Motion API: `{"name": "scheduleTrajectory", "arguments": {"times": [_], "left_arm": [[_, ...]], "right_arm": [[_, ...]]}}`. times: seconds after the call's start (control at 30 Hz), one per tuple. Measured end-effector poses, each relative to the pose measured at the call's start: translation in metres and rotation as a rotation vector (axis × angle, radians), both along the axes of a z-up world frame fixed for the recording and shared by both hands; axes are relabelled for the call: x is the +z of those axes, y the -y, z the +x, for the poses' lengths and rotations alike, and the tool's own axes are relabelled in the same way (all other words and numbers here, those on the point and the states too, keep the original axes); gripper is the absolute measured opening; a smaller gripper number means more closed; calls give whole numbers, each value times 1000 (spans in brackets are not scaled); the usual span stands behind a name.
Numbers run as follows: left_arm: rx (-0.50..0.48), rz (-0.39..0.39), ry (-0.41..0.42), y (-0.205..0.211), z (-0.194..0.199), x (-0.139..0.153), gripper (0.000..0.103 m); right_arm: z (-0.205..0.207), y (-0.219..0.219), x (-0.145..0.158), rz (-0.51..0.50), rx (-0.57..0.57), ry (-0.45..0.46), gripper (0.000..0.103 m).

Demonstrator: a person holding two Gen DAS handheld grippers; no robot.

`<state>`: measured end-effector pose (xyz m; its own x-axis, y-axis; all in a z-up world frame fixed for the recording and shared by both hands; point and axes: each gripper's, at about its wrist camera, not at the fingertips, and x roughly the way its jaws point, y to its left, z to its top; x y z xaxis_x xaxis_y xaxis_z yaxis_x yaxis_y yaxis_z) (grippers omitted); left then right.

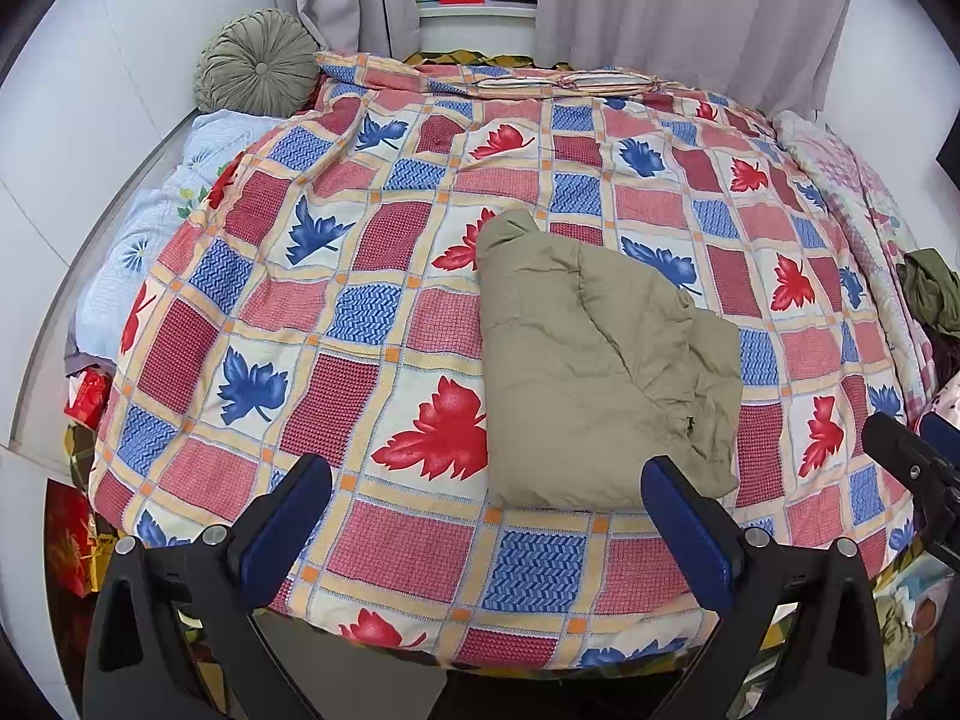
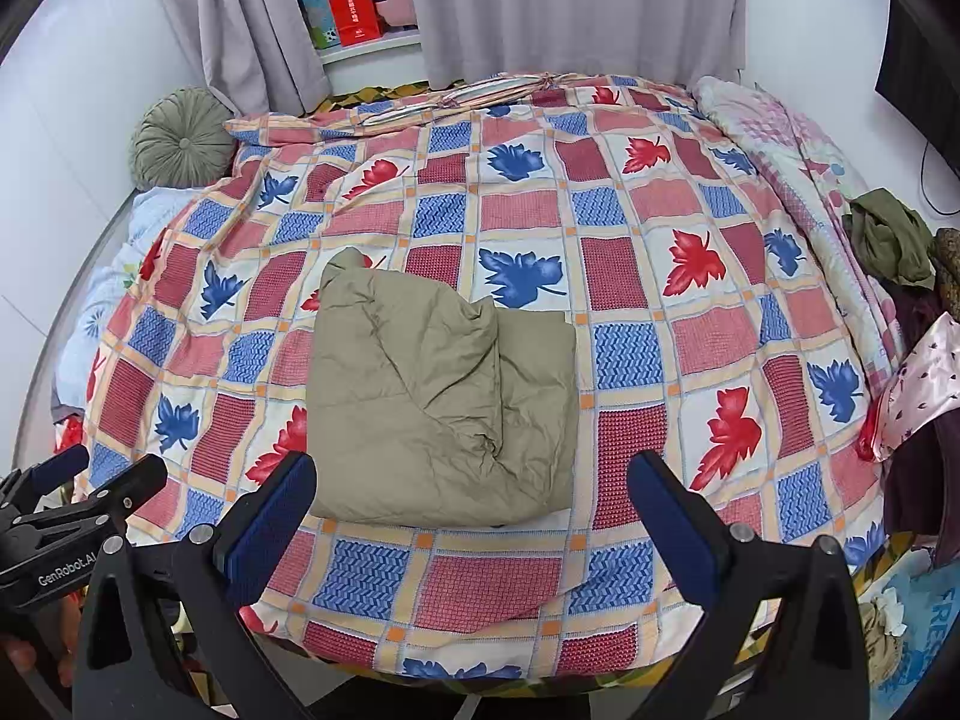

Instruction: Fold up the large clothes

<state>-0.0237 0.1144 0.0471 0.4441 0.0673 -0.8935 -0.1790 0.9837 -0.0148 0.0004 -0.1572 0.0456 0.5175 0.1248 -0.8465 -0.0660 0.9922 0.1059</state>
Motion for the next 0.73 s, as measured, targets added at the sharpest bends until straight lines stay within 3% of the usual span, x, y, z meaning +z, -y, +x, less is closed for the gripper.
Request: {"name": "scheduleTrajectory", "arguments": {"times": [0.73], "left_arm": [[-21,6,5,-1,-8,-2,103]], "right_arm": [[1,2,-1,1,3,-3,103]]}}
